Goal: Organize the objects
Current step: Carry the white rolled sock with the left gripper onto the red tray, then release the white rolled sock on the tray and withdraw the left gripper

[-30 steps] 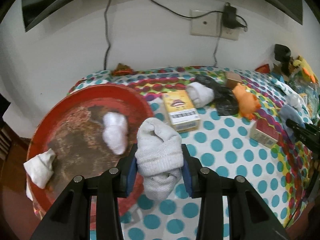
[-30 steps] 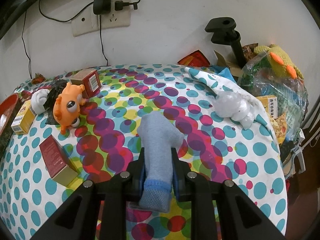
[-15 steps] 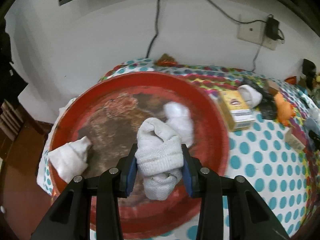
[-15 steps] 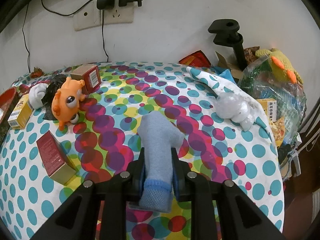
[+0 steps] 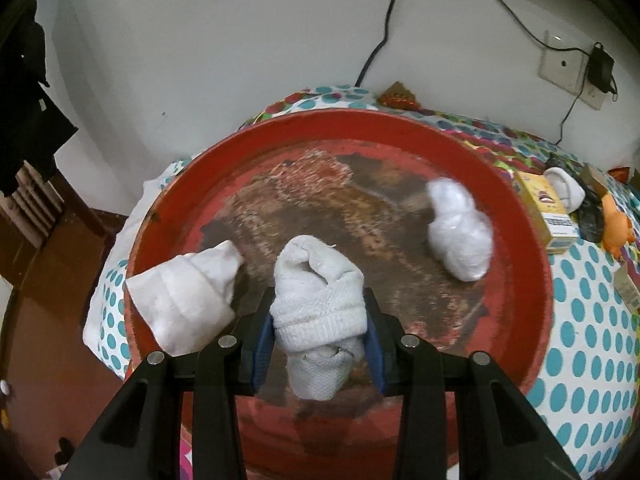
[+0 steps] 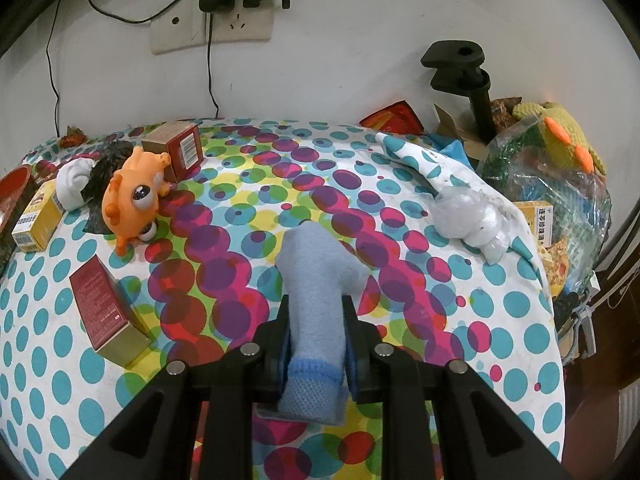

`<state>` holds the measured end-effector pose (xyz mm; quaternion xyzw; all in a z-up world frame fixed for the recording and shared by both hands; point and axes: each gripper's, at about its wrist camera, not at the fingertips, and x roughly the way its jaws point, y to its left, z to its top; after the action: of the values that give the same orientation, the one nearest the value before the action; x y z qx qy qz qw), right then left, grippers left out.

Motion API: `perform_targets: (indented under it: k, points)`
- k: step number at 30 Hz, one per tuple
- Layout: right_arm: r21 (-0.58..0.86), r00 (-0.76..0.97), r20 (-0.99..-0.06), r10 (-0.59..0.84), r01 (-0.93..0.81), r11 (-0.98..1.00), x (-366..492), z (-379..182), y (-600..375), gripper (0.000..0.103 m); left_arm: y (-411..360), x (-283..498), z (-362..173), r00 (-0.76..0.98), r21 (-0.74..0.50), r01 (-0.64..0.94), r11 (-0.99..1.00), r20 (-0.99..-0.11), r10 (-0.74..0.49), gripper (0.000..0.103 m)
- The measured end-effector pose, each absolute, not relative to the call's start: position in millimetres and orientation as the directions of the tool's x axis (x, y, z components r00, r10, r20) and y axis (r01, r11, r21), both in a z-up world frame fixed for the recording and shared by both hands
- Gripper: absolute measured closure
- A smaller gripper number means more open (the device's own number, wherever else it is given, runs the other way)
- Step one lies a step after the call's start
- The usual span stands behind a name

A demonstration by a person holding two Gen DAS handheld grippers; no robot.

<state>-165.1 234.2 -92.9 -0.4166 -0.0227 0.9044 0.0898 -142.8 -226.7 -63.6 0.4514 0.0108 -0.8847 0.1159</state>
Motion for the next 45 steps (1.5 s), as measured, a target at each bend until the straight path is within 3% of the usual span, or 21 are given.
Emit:
perform_targets:
  k: [22, 30, 45]
  points:
    - [-0.120, -0.639, -0.747, 0.185, -0.145, -0.982, -164.9, -93.3, 234.6, 0.082, -255.1, -143.6, -86.0, -0.523, 0.096, 0.246, -0.964, -0.825, -0.216, 0.063]
    - [-0.120, -0.640, -0.745, 0.187, -0.146, -0.982, -164.3, -92.9, 234.4, 0.082, -246.1, -139.8, -80.0, -0.548, 0.135, 0.207, -0.969, -0.805, -0.229, 0.030]
    - [-0.144, -0.637, -0.744, 0.202, -0.143, -0.979, -165.5, -92.8, 230.4, 0.082, -258.9, -116.3, -43.5, -0.604, 0.091, 0.238, -0.967, -0.766, -0.221, 0.012]
